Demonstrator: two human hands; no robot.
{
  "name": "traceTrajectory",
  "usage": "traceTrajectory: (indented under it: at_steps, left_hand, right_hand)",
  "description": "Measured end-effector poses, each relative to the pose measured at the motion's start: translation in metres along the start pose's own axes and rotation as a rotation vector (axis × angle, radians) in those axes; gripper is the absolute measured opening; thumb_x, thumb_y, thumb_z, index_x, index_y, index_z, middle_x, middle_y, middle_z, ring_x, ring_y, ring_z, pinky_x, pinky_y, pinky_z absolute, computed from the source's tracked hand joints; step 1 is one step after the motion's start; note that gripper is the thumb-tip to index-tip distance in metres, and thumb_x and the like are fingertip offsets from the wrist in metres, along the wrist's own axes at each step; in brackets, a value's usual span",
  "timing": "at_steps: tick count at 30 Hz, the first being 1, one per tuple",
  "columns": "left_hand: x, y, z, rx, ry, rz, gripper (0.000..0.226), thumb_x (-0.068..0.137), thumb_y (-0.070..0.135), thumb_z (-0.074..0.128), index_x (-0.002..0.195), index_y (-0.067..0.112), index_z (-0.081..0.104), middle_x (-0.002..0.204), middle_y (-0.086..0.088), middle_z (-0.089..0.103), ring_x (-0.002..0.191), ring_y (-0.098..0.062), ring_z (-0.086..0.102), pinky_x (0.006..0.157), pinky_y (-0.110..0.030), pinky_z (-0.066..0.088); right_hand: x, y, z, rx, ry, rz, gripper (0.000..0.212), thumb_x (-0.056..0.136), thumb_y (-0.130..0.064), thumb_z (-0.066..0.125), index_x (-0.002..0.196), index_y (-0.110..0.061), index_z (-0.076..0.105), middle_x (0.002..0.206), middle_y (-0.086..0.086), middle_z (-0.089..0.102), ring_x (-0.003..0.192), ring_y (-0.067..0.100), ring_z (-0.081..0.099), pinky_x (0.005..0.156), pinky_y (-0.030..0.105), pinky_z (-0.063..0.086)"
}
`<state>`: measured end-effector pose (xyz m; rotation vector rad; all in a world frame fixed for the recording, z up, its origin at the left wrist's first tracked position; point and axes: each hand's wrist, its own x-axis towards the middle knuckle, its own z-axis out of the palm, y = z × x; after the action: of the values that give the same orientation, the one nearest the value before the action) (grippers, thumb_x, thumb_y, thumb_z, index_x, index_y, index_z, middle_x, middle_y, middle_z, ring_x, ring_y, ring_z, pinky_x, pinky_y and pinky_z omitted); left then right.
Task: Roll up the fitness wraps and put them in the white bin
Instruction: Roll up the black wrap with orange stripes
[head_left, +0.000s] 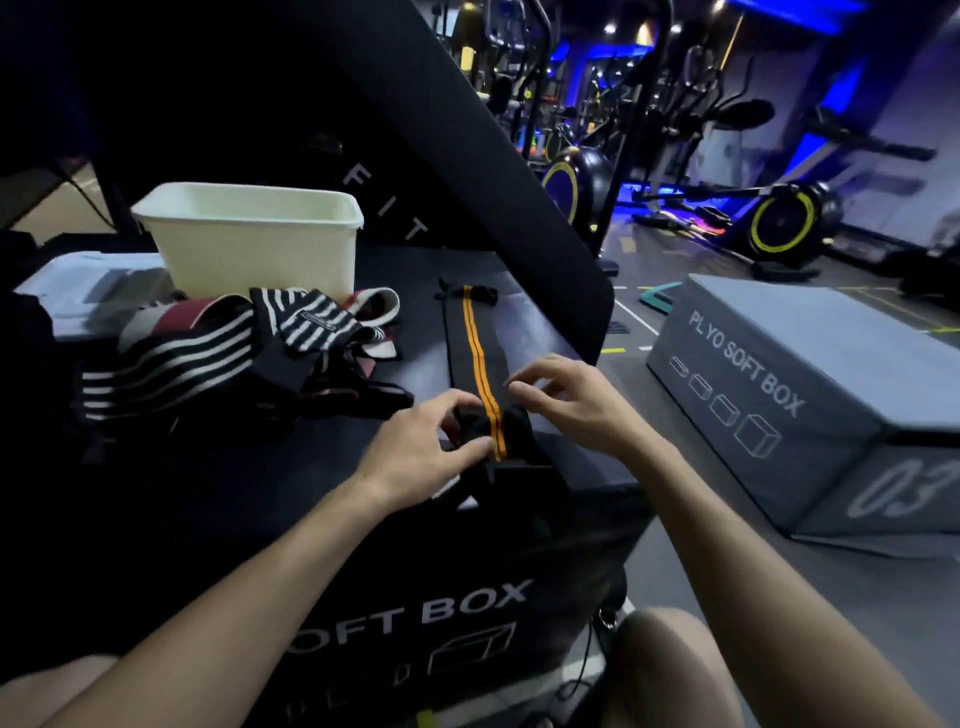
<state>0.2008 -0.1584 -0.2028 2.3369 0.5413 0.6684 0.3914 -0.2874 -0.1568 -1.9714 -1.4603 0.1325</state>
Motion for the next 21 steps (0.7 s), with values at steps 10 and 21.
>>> traceTrajectory:
  at_steps: [10, 21]
  left_hand:
    - [-0.044, 0.011, -0.011, -0.177, 0.045, 0.234, 0.024, 0.082, 0.011, 0.072, 0.099, 0.026, 0.066, 0.098, 0.010, 0.063, 0.087, -0.015, 0.063, 0.076, -0.020, 0.048]
    - [-0.041, 0.012, 0.010, -0.199, -0.004, 0.323, 0.007, 0.091, 0.025, 0.078, 0.097, 0.021, 0.078, 0.094, 0.014, 0.068, 0.085, -0.005, 0.066, 0.071, -0.018, 0.049]
  right_hand:
    - [-0.094, -0.005, 0.013, 0.238, 0.046, 0.022, 0.026, 0.099, -0.045, 0.061, 0.112, -0.027, 0.075, 0.109, -0.004, 0.064, 0.087, 0.025, 0.068, 0.084, 0.048, 0.056]
    - [-0.103, -0.011, 0.021, 0.064, 0.139, -0.142, 0.007, 0.093, -0.028, 0.075, 0.096, -0.022, 0.078, 0.096, -0.012, 0.069, 0.096, 0.013, 0.067, 0.076, 0.040, 0.054]
